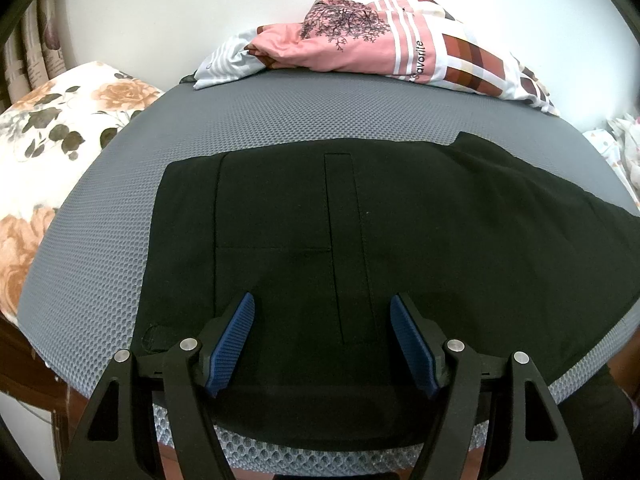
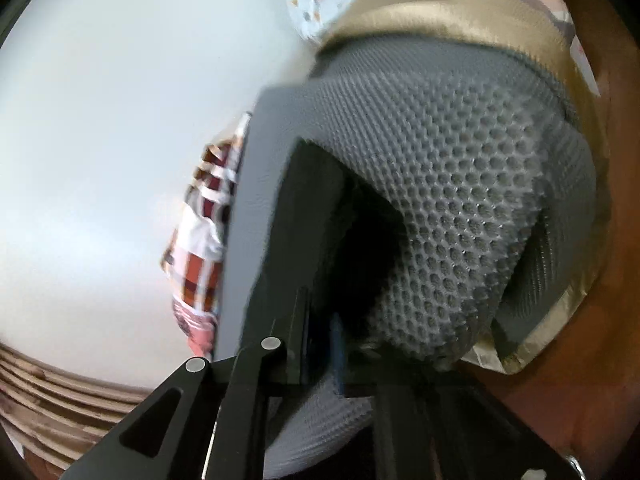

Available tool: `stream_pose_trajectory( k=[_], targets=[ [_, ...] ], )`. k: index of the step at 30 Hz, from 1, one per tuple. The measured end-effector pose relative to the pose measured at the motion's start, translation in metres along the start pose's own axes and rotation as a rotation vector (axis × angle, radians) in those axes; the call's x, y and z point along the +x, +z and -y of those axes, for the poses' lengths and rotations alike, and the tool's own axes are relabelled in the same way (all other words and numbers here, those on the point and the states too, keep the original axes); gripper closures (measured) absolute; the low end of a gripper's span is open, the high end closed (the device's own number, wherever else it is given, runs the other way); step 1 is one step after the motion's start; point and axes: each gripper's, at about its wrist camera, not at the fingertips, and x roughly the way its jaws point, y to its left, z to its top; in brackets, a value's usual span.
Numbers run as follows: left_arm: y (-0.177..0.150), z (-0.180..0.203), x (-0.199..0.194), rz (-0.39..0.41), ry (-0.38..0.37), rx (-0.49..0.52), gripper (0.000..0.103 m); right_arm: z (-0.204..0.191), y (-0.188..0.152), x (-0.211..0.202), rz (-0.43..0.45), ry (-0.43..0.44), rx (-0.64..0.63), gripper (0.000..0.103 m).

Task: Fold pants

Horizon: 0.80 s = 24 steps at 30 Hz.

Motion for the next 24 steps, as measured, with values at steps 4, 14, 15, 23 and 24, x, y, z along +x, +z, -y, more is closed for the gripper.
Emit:
stream_pose_trajectory(
  k=[4,14,15,23,24],
  targets=[
    [-0.001,-0.001,0.000,0.001,0.000,0.002,0.031,-0.002,0.010,-0.024,0.093,-0.038,-0.017,0.068],
    [0.000,0.007,0.001,-0.004,-0.006,0.027,0.017,-0.016,0.013,0.005,0.032,-0.115,-0.093,0.062],
    [0.000,0.005,0.001,-0.003,-0.009,0.024,0.017,-0.016,0.010,0.008,0.013,-0.104,-0.097,0.062],
    [0.000,0.007,0.001,0.001,-0.030,0.014,0.015,-0.025,-0.015,0.033,-0.094,-0.006,-0.114,0.065],
    [-0.001,0.005,0.001,0.002,-0.030,0.014,0.015,-0.022,-0.013,0.031,-0.078,0.007,-0.092,0.066]
  ],
)
